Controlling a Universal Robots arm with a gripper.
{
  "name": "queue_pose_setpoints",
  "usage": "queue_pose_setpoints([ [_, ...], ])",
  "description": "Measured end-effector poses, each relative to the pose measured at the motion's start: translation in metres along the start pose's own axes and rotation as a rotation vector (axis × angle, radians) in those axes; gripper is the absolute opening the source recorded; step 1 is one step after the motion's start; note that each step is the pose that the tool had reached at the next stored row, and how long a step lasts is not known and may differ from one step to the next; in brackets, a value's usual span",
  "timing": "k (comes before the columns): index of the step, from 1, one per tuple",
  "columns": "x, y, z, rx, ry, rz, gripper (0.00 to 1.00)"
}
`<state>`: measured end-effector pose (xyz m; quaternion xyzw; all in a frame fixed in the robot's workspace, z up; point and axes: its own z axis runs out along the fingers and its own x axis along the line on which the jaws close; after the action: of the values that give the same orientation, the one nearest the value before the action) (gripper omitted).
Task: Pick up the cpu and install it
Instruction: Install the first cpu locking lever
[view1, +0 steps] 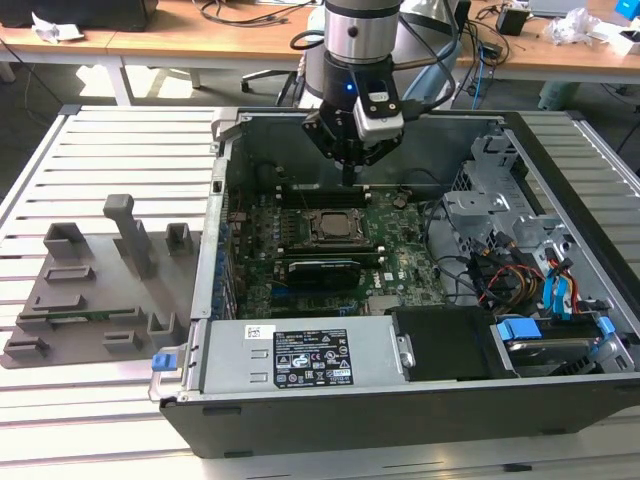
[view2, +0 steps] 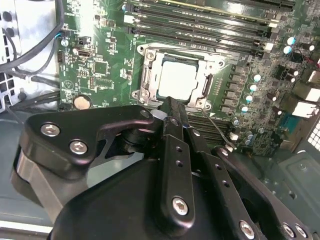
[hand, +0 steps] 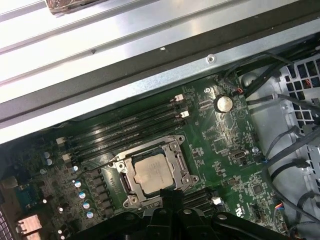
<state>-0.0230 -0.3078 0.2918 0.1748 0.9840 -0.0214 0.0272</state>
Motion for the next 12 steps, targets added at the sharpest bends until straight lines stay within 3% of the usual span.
queue_pose_setpoints([
  [12,-0.0001,0.0,0.0,-0.0039,-0.0021,-0.064,0.11],
])
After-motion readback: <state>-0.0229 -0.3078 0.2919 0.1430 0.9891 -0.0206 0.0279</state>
